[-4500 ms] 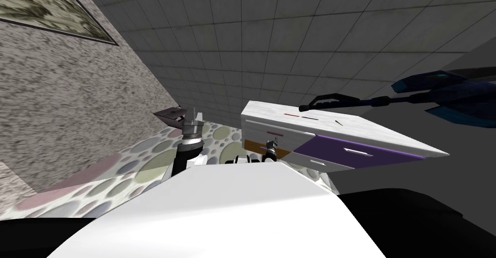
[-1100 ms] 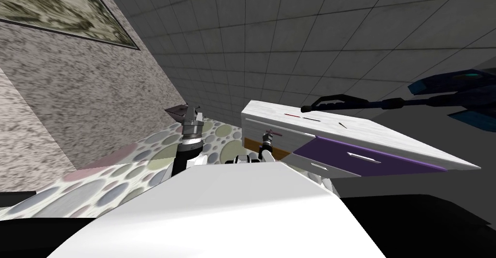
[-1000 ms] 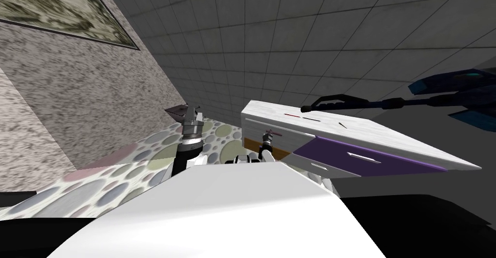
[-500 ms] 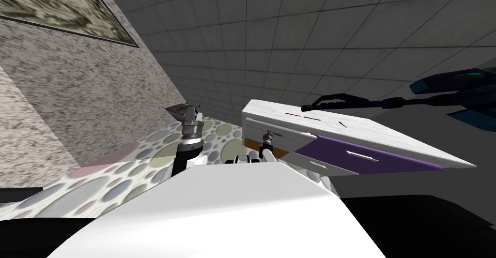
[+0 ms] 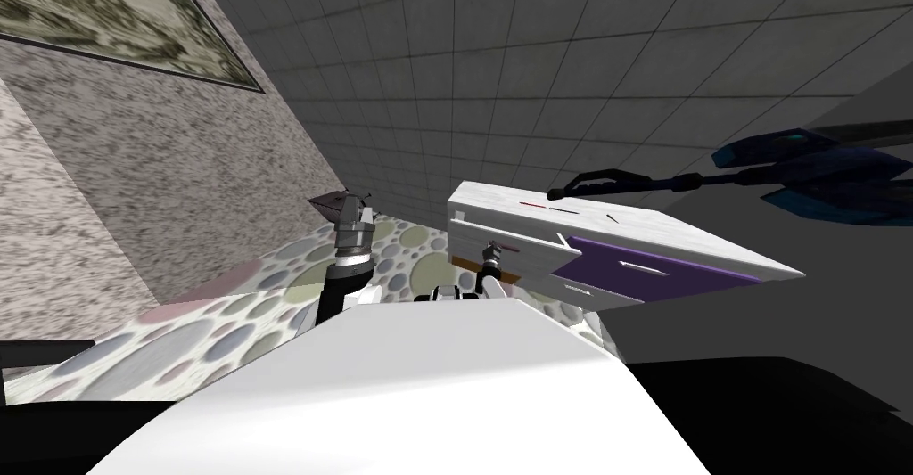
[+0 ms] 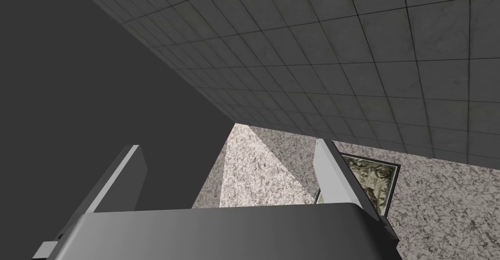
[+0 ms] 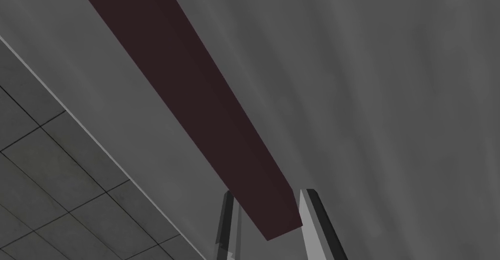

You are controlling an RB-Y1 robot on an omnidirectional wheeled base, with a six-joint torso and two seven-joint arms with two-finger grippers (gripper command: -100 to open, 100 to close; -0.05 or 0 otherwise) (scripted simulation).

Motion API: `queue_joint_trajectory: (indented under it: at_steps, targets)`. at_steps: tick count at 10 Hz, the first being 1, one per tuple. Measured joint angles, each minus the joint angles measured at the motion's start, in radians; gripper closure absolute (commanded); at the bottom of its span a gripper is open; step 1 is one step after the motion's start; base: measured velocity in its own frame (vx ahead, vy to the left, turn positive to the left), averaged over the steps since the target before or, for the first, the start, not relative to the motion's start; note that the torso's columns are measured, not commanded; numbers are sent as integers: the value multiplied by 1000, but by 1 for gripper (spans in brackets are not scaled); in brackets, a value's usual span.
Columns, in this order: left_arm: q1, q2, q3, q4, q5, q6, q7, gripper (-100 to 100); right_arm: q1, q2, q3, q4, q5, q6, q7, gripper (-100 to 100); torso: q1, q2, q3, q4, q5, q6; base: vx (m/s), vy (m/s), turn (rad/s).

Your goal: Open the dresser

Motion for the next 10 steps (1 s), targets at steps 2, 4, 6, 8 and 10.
queue_joint_trajectory:
  at_steps: [2,4,6,8,10]
  targets:
    - [0,0,0,0,0,0,0,0,14,6,8,-19,5,0,7,100,-2,3,2,2,0,1,-219,53,-17]
    - [0,0,0,0,0,0,0,0,24,11,17,-20,9,-1,8,-100,-4,-4,-3,3,2,3,-64,21,-38]
    - [0,0,0,0,0,0,0,0,26,25,4,-47,-23,-32,51,-100,-3,-8,-5,-2,0,1,4,8,-80]
    - [0,0,0,0,0,0,0,0,29,39,-4,-68,-47,-58,99,-100,-3,-6,-3,-1,0,0,8,7,-54]
    - [0,0,0,0,0,0,0,0,32,49,-14,-93,-72,-83,141,-100,-2,-4,-2,-1,0,0,6,9,-84]
